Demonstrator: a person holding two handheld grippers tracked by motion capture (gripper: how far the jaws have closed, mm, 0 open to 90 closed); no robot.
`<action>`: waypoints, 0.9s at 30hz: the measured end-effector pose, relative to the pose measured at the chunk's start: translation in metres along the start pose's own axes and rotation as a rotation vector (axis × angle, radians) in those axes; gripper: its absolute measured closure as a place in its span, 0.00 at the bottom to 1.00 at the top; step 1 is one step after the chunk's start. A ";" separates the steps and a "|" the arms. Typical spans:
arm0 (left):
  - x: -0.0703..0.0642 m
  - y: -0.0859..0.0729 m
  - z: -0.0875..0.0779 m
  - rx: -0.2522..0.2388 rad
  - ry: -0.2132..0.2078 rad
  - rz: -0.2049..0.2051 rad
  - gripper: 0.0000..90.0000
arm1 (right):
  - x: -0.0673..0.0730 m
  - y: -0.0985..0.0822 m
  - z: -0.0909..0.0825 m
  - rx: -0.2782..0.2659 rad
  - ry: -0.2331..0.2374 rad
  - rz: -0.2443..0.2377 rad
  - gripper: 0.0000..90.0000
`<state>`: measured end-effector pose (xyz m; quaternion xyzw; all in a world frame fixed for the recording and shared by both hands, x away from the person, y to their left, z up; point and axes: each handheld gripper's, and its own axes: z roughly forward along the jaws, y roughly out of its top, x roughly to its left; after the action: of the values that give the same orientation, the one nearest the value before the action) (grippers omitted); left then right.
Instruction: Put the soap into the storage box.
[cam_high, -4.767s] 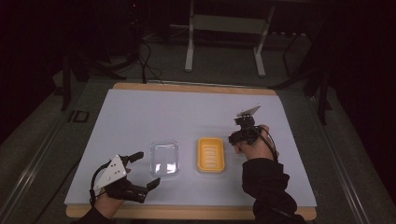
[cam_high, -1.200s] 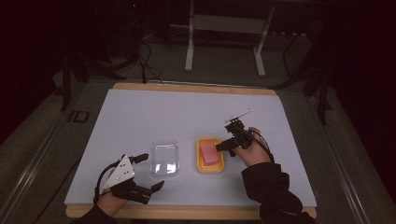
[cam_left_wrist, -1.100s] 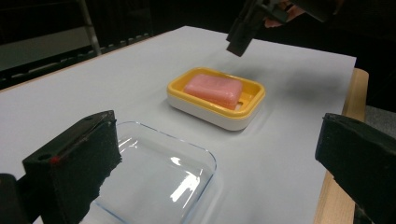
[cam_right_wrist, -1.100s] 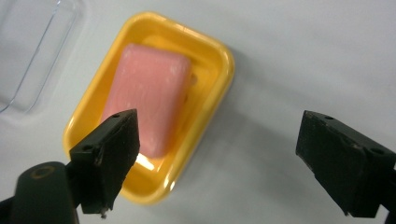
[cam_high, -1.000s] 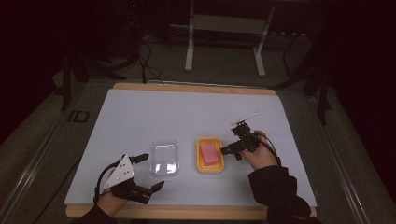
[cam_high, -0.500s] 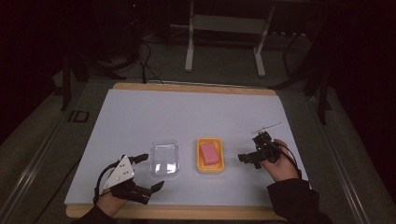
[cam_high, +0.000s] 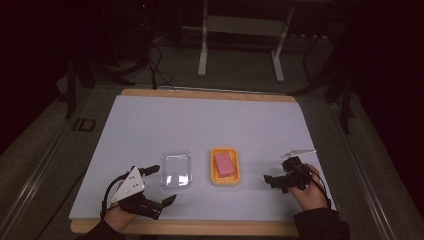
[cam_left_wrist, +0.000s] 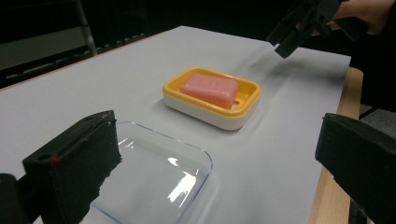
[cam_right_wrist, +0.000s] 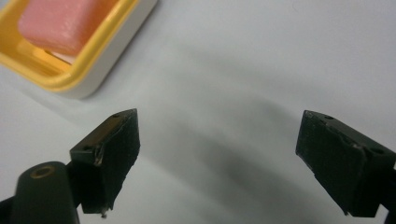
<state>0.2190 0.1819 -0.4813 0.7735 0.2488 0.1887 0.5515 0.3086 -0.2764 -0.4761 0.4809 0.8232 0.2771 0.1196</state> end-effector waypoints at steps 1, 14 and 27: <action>0.000 0.000 0.000 0.000 0.000 0.000 0.00 | 0.000 0.000 0.000 0.000 0.000 0.000 0.15; 0.000 0.000 -0.001 -0.006 -0.019 -0.006 0.00 | -0.003 -0.020 -0.008 -0.070 -0.052 -0.023 0.14; 0.000 0.000 -0.001 -0.003 -0.025 -0.009 0.00 | -0.007 -0.032 -0.015 -0.122 -0.062 -0.012 0.14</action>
<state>0.2180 0.1827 -0.4804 0.7739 0.2449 0.1768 0.5566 0.2823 -0.2991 -0.4827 0.4763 0.8034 0.3111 0.1757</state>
